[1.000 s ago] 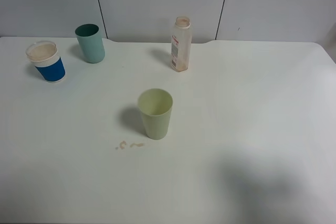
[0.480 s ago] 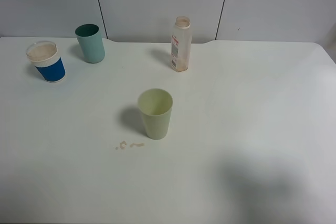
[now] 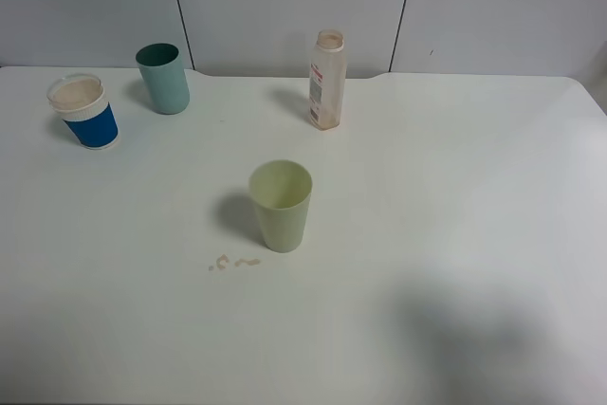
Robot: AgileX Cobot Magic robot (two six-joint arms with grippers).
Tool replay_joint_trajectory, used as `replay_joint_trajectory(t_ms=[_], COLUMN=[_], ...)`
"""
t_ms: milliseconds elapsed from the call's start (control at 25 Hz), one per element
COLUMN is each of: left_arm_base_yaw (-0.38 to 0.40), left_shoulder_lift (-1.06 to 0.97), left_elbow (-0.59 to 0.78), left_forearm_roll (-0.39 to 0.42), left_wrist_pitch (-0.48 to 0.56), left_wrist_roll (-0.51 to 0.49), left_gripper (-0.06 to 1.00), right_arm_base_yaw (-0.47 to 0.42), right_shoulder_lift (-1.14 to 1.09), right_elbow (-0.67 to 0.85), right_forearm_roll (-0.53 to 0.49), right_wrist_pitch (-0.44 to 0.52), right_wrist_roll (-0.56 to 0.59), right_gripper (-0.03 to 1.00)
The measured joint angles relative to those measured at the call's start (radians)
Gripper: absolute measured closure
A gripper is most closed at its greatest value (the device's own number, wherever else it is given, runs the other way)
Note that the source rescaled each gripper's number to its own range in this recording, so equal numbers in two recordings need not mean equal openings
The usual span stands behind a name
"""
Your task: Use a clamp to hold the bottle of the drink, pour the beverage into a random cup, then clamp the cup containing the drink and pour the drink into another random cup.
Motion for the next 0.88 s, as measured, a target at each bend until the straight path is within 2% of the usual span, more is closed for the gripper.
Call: replay_joint_trajectory(t_ms=[160, 240, 360, 640, 880], left_arm_base_yaw=[0.0, 0.0, 0.017, 0.09, 0.1], left_shoulder_lift=[0.0, -0.001, -0.002, -0.002, -0.002], left_elbow=[0.003, 0.03, 0.045, 0.045, 0.045], left_forearm_roll=[-0.04, -0.07, -0.124, -0.148, -0.149], left_wrist_pitch=[-0.012, -0.07, -0.094, -0.103, -0.103], left_wrist_roll=[0.039, 0.038, 0.061, 0.09, 0.091], left_gripper=[-0.05, -0.05, -0.05, -0.05, -0.05], right_arm_base_yaw=[0.0, 0.0, 0.0, 0.0, 0.0], right_shoulder_lift=[0.0, 0.0, 0.0, 0.0, 0.0], right_elbow=[0.0, 0.0, 0.0, 0.0, 0.0], right_forearm_roll=[0.0, 0.0, 0.0, 0.0, 0.0], right_wrist_pitch=[0.0, 0.0, 0.0, 0.0, 0.0], right_wrist_roll=[0.0, 0.0, 0.0, 0.0, 0.0], right_gripper=[-0.03, -0.03, -0.03, -0.03, -0.03])
